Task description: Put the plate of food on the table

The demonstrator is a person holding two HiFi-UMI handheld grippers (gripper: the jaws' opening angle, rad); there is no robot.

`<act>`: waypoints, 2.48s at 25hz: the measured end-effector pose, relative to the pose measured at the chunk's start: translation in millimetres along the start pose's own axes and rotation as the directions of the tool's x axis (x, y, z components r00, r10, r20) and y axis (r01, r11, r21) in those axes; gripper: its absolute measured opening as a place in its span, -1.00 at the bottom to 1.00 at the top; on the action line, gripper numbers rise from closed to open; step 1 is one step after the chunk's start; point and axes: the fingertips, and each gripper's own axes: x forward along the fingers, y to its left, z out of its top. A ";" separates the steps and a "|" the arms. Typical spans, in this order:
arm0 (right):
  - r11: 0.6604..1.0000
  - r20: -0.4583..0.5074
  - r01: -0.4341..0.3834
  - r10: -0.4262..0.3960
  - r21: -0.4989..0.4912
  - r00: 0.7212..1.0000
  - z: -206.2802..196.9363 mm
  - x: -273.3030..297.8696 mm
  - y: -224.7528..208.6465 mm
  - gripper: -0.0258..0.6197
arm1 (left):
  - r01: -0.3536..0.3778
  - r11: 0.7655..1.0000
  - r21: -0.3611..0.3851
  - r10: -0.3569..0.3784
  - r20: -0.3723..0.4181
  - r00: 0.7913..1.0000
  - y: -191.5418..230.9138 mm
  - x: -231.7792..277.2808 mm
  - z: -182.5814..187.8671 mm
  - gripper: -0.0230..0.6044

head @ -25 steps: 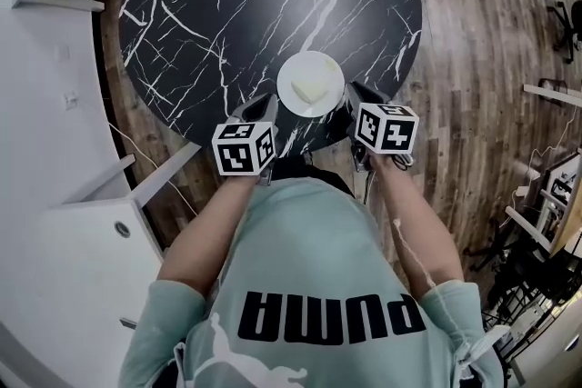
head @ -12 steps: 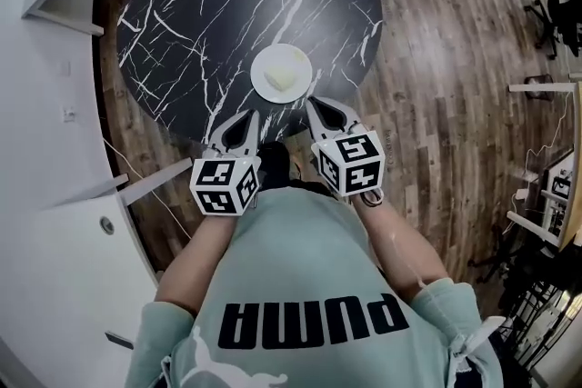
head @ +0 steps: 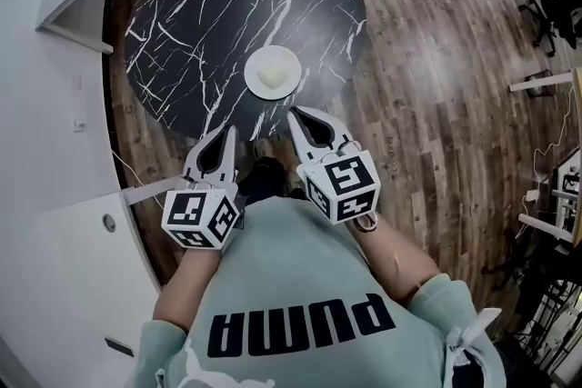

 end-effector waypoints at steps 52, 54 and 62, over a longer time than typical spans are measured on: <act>0.990 0.055 -0.016 0.024 -0.141 0.998 -76.7 -208.5 67.7 -0.90 | 0.020 0.993 0.113 -0.032 0.104 0.994 -163.0 -142.9 -91.2 -0.91; 0.989 0.063 -0.026 0.035 -0.148 0.997 -77.4 -221.0 59.2 -0.90 | 0.004 0.993 0.116 -0.016 0.103 0.995 -177.2 -141.3 -96.3 -0.91; 0.982 0.064 -0.067 0.080 -0.177 0.995 -87.2 -261.4 43.2 -0.90 | -0.059 0.987 0.153 0.041 0.114 0.993 -222.8 -151.1 -110.3 -0.91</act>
